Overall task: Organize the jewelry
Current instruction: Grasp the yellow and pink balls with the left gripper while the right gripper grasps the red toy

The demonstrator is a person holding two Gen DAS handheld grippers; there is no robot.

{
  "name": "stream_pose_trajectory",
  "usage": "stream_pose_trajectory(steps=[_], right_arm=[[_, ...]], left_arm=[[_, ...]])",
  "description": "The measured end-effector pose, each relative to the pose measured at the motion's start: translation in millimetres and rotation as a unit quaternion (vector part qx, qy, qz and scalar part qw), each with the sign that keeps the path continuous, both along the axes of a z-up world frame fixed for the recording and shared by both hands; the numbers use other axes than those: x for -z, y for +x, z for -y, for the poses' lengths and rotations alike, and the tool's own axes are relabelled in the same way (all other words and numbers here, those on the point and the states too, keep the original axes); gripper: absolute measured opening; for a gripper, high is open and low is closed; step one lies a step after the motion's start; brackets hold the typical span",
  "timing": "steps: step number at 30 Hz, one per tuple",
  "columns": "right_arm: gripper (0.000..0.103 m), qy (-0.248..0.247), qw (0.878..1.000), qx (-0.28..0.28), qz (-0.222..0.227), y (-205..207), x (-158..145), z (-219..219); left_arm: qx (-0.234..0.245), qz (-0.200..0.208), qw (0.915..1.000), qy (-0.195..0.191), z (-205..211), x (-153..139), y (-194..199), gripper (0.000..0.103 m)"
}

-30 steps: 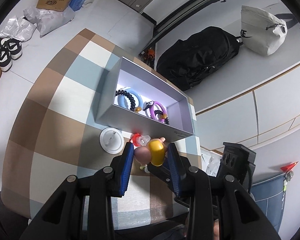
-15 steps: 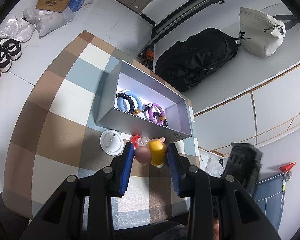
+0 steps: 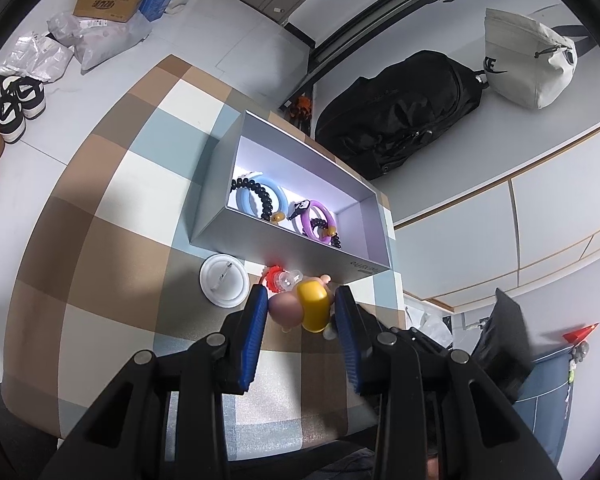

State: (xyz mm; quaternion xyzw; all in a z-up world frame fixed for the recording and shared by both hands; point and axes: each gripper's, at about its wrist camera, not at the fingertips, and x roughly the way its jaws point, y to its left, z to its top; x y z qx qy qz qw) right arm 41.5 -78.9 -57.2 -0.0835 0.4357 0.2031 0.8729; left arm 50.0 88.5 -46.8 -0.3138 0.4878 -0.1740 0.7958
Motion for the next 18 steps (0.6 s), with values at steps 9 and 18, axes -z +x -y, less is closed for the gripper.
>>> stream_pose_trajectory(steps=[9,18], right_arm=[[0.02,0.231,0.957,0.093,-0.149,32,19,65],[0.05,0.177,0.975,0.087,-0.106,30,8,61]], left_arm=[[0.001,-0.011,0.9999,-0.001,3,4,4,0.029],[-0.003,-0.018,0.9998,-0.003,2,7,5,0.029]])
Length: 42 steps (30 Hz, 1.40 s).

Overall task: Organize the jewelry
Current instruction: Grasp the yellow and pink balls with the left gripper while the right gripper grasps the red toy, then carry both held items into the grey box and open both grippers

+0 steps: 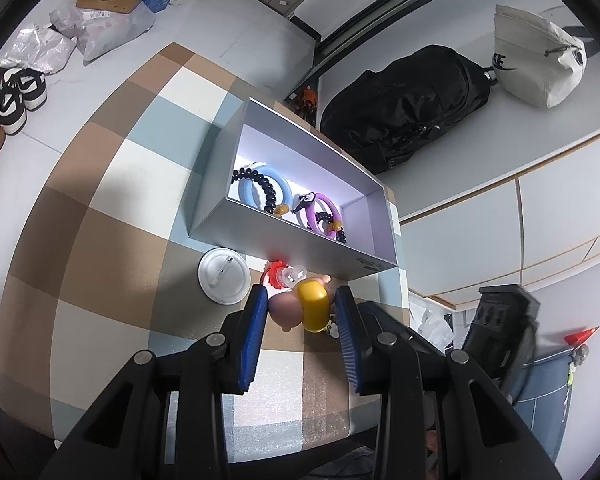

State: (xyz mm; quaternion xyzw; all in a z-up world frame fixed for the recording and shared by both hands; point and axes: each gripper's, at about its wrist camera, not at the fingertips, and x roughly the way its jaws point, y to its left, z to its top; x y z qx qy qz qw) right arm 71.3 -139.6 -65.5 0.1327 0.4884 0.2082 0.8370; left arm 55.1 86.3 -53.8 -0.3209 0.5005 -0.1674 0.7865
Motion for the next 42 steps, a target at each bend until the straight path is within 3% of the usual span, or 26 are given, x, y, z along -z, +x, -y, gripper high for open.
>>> stream_pose_trajectory(steps=[3,5,15,22,28,42], right_arm=[[0.054,0.049,0.999,0.009,0.009,2,-7,7],[0.057,0.057,0.998,0.002,0.006,6,-6,0],[0.057,0.028,0.997,-0.065,-0.001,17,6,-58],[0.047,0.013,0.998,-0.06,-0.002,26,17,-63],[0.019,0.004,0.997,-0.069,-0.016,32,24,-73],[0.016,0.058,0.995,-0.078,0.022,22,-11,-56]], left_arm=[[-0.008,0.002,1.0,0.001,-3,-1,-1,0.029],[-0.013,0.006,0.9999,0.007,-6,-3,-1,0.029],[-0.02,0.002,0.9997,0.012,-15,1,0,0.029],[-0.014,0.005,0.9998,0.015,-15,0,3,0.029],[-0.018,0.0,0.9998,0.013,-18,2,5,0.029],[-0.027,0.058,0.9979,0.011,-16,-23,8,0.029]])
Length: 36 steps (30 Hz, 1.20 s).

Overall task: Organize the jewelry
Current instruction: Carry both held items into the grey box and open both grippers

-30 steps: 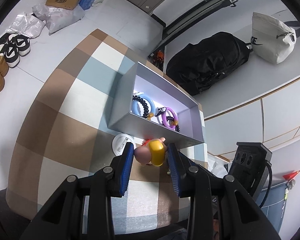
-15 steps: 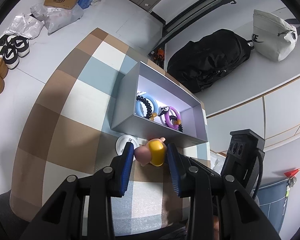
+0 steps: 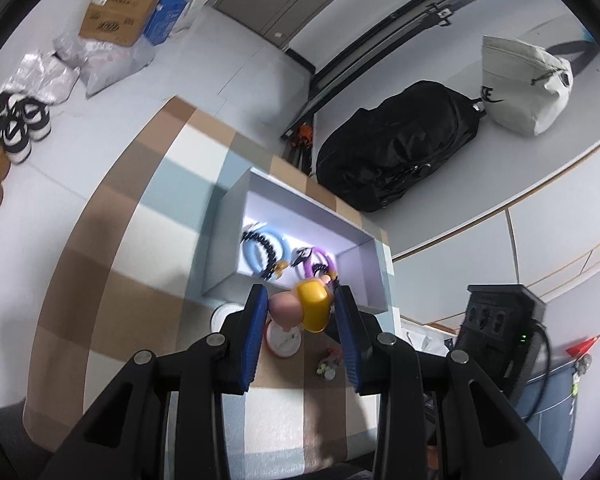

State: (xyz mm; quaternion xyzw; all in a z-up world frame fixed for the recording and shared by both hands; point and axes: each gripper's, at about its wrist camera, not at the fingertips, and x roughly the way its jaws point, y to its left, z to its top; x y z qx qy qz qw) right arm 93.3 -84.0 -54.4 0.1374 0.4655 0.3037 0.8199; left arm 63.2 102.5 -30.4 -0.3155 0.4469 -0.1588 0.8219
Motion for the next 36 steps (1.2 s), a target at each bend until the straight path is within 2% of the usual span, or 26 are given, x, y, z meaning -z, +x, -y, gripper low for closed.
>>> stream_pose_trajectory(steps=[8,17,36], right_arm=[[0.016,0.043,0.999,0.012,0.031,5,-29,14],[0.016,0.078,0.995,0.051,0.044,21,-43,39],[0.016,0.083,0.993,0.084,0.004,64,-19,61]], left_arm=[[0.009,0.009,0.9999,0.009,14,-4,20,0.029],[0.01,0.02,0.9994,0.026,26,-8,34,0.029],[0.034,-0.025,0.997,0.065,50,12,73,0.029]])
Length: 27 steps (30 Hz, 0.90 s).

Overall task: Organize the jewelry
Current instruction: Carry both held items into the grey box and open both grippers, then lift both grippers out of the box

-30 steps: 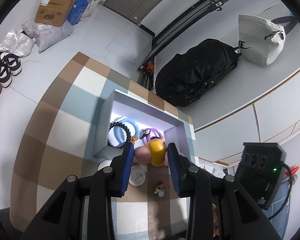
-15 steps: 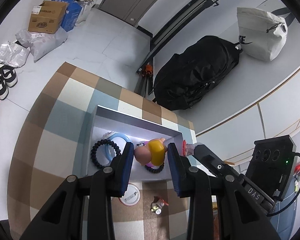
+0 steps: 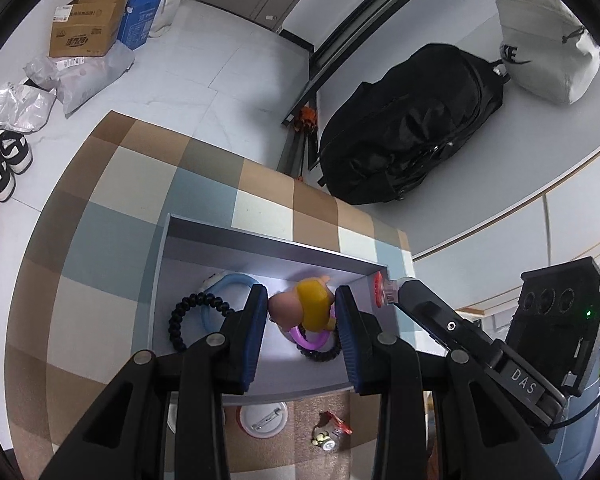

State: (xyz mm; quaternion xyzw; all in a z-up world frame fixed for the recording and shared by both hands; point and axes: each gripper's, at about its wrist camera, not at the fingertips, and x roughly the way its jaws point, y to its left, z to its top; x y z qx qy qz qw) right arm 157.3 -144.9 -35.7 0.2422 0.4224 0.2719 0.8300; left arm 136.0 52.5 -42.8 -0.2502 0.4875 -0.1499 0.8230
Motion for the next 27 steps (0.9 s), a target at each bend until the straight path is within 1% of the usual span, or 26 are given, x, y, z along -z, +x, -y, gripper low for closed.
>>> stream_pose_trajectory(steps=[3,5,14,17,18,20,21,23,24,25,26,27], right_arm=[[0.017,0.006,1.0,0.001,-0.014,2,5,1],[0.017,0.01,1.0,0.003,-0.021,2,8,3],[0.017,-0.003,1.0,0.003,-0.023,1,11,1],[0.017,-0.013,1.0,-0.006,-0.023,0,10,-3],[0.019,-0.014,1.0,-0.008,-0.023,0,10,-3],[0.019,-0.022,0.999,-0.006,-0.024,1,10,-2],[0.019,-0.022,1.0,-0.007,-0.021,0,8,-1],[0.022,-0.022,1.0,-0.006,-0.01,-2,3,1],[0.032,-0.024,1.0,-0.004,-0.004,-3,0,2],[0.055,-0.023,1.0,-0.001,0.003,-4,-2,4],[0.07,-0.021,1.0,0.007,0.008,-6,-4,6],[0.081,-0.016,1.0,0.015,0.013,-8,-6,9]], left_arm=[[0.003,-0.006,0.9999,0.015,2,1,3,0.029],[0.004,-0.011,0.9999,0.011,1,3,4,0.029],[0.012,-0.026,0.9995,0.013,6,7,8,0.029],[0.006,-0.03,0.9994,0.016,4,8,10,0.029],[0.003,-0.033,0.9993,0.016,3,8,11,0.029],[-0.003,-0.041,0.999,0.017,1,12,13,0.034],[-0.005,-0.037,0.9992,0.017,0,11,12,0.037],[-0.009,-0.029,0.9994,0.014,-1,9,11,0.062],[-0.01,-0.023,0.9997,0.005,-1,8,10,0.063],[-0.008,-0.019,0.9998,-0.001,-2,7,9,0.063],[-0.007,-0.015,0.9998,-0.004,-2,5,8,0.063],[-0.006,-0.015,0.9999,-0.005,-2,3,7,0.063]])
